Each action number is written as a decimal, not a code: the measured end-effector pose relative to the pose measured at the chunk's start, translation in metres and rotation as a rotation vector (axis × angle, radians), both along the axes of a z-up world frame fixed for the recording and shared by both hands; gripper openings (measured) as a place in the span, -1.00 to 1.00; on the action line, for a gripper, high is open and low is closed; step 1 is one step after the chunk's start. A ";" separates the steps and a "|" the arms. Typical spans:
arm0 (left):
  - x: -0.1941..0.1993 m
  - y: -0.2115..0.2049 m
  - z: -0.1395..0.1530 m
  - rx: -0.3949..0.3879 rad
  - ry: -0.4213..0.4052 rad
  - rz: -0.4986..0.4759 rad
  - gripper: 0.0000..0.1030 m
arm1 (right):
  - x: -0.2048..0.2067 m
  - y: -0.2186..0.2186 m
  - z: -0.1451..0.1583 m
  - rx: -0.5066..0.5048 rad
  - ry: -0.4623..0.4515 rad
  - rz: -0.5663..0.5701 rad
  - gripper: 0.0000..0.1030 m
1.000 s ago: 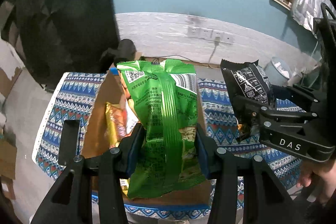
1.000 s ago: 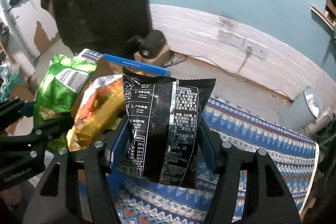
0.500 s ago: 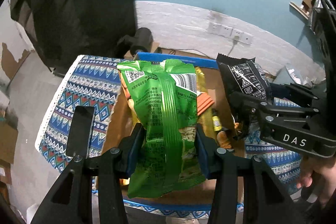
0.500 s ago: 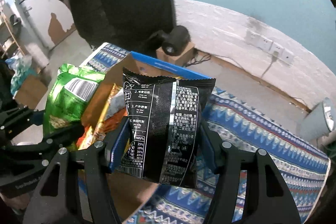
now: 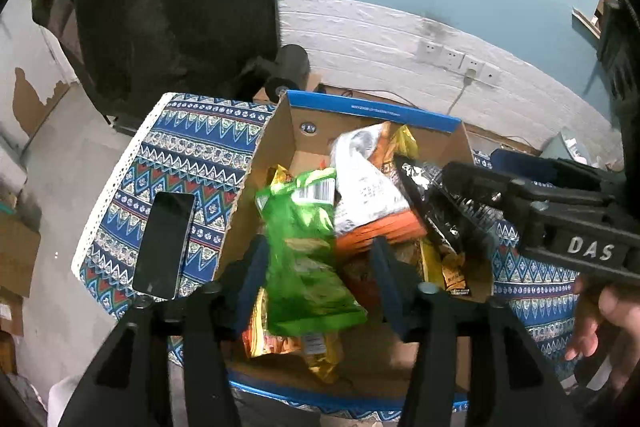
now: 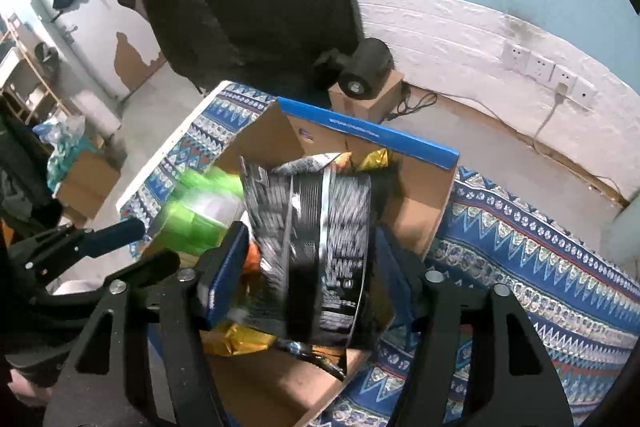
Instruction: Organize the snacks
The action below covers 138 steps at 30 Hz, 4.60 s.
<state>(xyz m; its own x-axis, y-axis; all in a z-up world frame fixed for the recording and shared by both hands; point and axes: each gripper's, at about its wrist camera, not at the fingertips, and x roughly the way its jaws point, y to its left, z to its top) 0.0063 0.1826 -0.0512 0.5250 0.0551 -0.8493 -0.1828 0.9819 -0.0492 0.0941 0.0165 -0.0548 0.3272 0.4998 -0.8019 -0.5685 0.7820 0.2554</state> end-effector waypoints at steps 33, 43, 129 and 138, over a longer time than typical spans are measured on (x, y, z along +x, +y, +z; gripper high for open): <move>-0.032 -0.042 0.058 0.082 -0.109 -0.062 0.72 | -0.051 -0.075 0.060 -0.042 -0.176 -0.092 0.48; -0.035 -0.051 0.060 0.091 -0.108 -0.085 0.72 | -0.052 -0.093 0.050 -0.053 -0.151 -0.136 0.48; -0.038 -0.057 0.059 0.157 -0.082 -0.075 0.81 | -0.059 -0.094 0.055 -0.096 -0.173 -0.117 0.48; -0.039 -0.057 0.059 0.145 -0.084 -0.081 0.81 | -0.059 -0.094 0.055 -0.100 -0.175 -0.116 0.48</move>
